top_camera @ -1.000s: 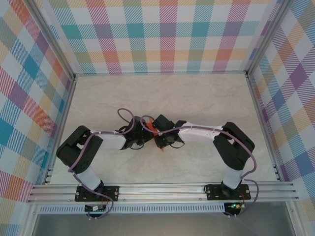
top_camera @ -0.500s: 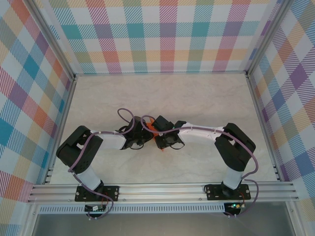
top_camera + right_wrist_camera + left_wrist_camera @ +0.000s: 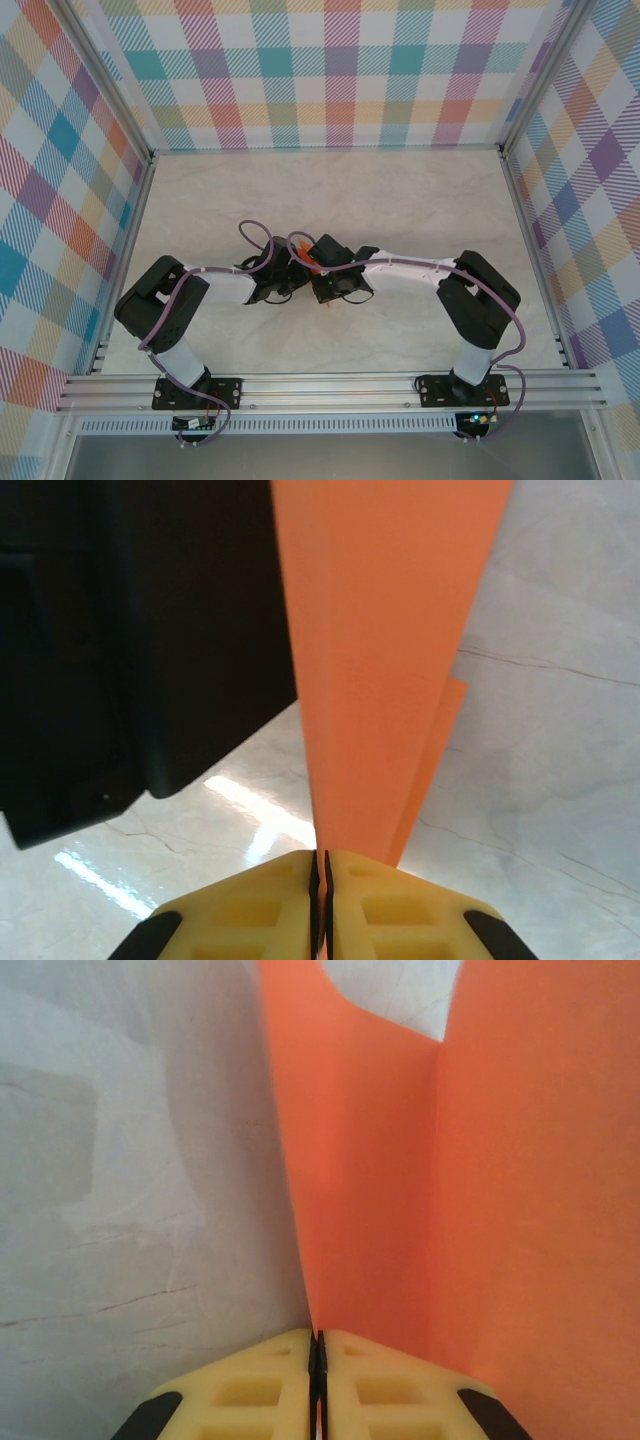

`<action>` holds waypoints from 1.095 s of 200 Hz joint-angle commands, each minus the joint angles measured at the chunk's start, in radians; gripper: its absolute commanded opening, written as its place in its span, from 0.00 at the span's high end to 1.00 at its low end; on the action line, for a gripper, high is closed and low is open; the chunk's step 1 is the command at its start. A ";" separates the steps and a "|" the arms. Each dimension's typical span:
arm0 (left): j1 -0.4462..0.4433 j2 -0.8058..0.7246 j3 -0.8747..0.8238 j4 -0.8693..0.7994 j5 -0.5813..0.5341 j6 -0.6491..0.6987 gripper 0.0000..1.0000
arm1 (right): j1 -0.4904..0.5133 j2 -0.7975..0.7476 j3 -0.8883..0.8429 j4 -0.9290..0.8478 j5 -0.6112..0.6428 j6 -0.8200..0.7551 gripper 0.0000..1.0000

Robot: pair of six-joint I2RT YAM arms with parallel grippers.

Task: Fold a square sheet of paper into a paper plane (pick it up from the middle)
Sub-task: Fold the wing for the fifth time at the center of the table.

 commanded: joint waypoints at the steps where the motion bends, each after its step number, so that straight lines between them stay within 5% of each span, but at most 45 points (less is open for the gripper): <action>1: -0.003 -0.014 -0.007 -0.031 -0.012 -0.005 0.89 | -0.012 0.002 -0.027 0.068 -0.071 0.032 0.88; 219: -0.003 -0.184 -0.024 -0.134 -0.111 0.041 0.81 | -0.186 0.081 -0.177 0.361 -0.474 0.115 0.88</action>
